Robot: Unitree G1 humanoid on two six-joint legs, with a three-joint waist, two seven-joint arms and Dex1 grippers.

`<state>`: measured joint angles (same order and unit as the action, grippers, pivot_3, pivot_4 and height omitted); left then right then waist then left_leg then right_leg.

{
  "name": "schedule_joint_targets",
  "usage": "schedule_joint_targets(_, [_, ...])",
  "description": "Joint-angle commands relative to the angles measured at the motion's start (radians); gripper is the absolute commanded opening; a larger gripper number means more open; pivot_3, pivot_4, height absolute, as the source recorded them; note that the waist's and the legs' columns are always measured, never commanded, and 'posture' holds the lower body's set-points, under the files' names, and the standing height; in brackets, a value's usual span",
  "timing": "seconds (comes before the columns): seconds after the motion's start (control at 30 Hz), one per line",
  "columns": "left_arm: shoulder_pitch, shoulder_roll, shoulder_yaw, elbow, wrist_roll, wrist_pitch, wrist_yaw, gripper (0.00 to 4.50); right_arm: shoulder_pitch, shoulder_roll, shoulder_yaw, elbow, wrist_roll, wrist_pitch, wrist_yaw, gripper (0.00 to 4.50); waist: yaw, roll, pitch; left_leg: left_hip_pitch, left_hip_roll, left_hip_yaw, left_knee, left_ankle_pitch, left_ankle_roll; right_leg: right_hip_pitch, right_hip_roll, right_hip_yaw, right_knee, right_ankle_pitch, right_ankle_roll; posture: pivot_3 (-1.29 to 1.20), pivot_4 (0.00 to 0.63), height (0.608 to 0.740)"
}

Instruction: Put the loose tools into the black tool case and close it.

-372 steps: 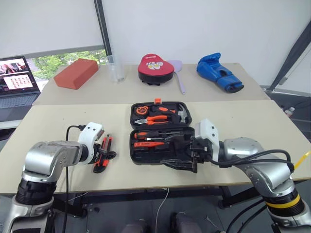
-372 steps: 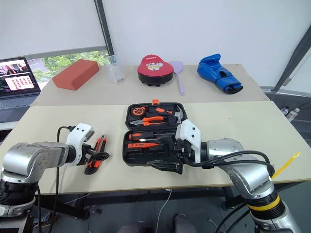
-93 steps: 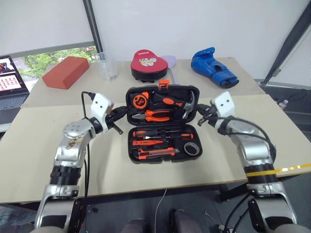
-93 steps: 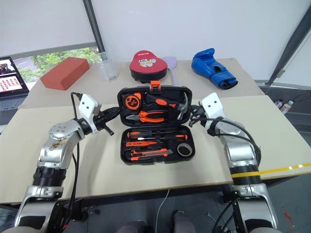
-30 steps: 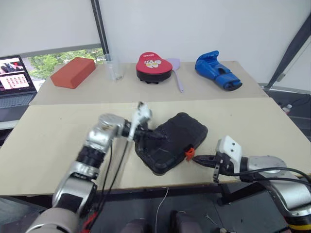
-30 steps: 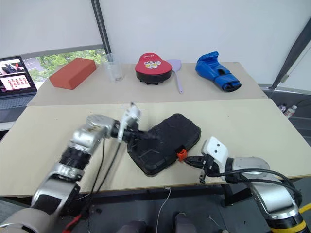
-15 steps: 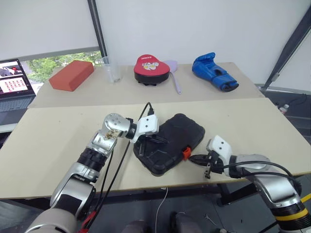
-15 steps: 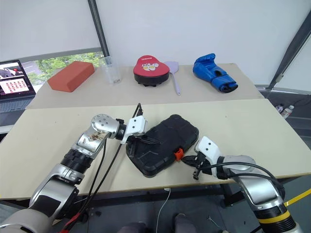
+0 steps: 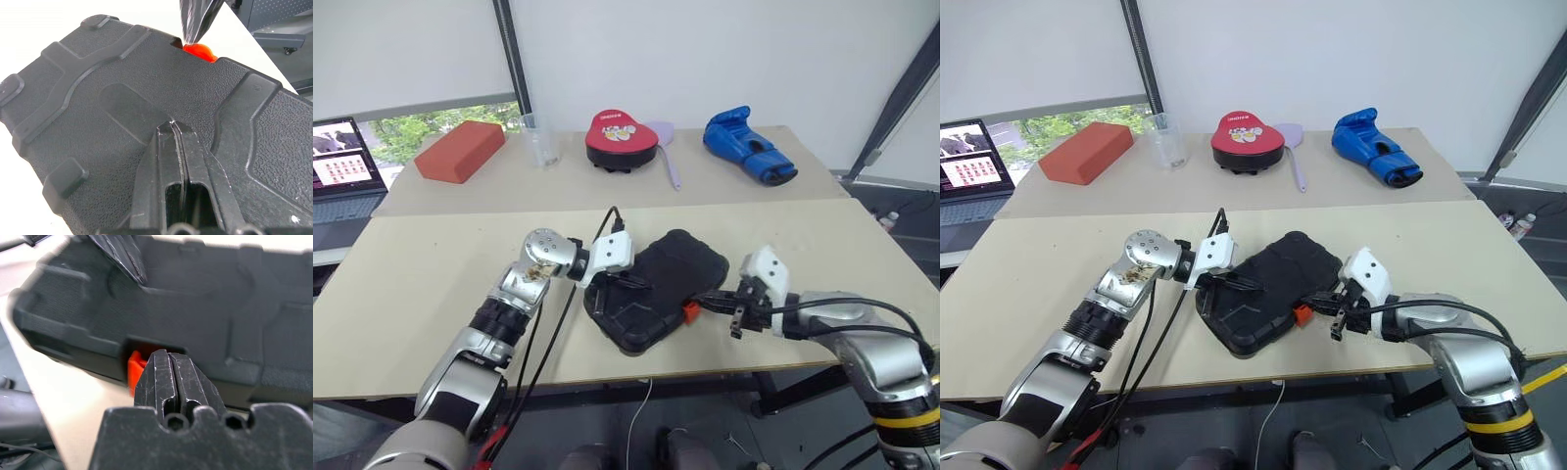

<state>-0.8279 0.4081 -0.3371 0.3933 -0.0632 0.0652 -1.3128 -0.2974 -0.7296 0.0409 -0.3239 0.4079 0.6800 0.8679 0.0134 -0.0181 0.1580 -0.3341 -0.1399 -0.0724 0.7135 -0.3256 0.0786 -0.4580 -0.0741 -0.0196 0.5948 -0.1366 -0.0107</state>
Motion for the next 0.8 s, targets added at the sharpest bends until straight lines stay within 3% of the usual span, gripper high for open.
schedule_joint_targets(0.03, [0.014, 0.013, -0.026, 0.036, 0.038, 0.006, -0.001, 0.01, 0.046, -0.039, -0.037, -0.038, 0.003, 0.006, 0.002, 0.00, 0.001, 0.000, 0.000, 0.000, 0.000, 0.000, 0.000, 0.000, 0.000, 0.000, 0.000, 0.000, 0.000, 0.000, 0.000, 0.00, 0.150, 0.740])
schedule_joint_targets(0.33, [0.008, 0.013, -0.031, 0.055, 0.044, -0.016, -0.004, 0.01, 0.159, -0.074, -0.129, -0.126, 0.056, 0.034, -0.011, 0.00, 0.007, 0.002, -0.001, 0.000, 0.000, 0.000, 0.000, -0.001, 0.000, 0.000, 0.000, 0.001, 0.000, 0.000, 0.001, 0.00, 0.150, 0.740])
schedule_joint_targets(0.53, [-0.009, 0.004, -0.036, 0.077, 0.046, -0.029, -0.006, 0.01, 0.095, -0.026, -0.149, -0.158, 0.119, 0.083, -0.059, 0.00, 0.007, 0.002, -0.001, 0.000, 0.000, 0.000, 0.000, -0.001, -0.001, 0.000, 0.000, 0.001, 0.000, 0.000, 0.001, 0.00, 0.150, 0.740])
schedule_joint_targets(0.8, [-0.018, -0.009, -0.040, 0.087, 0.046, -0.035, 0.001, 0.01, 0.040, -0.034, -0.035, -0.103, 0.057, 0.075, -0.080, 0.00, 0.014, 0.002, -0.001, 0.000, 0.000, 0.000, 0.000, -0.001, 0.001, 0.000, 0.000, 0.000, 0.000, -0.001, 0.001, 0.00, 0.150, 0.740])
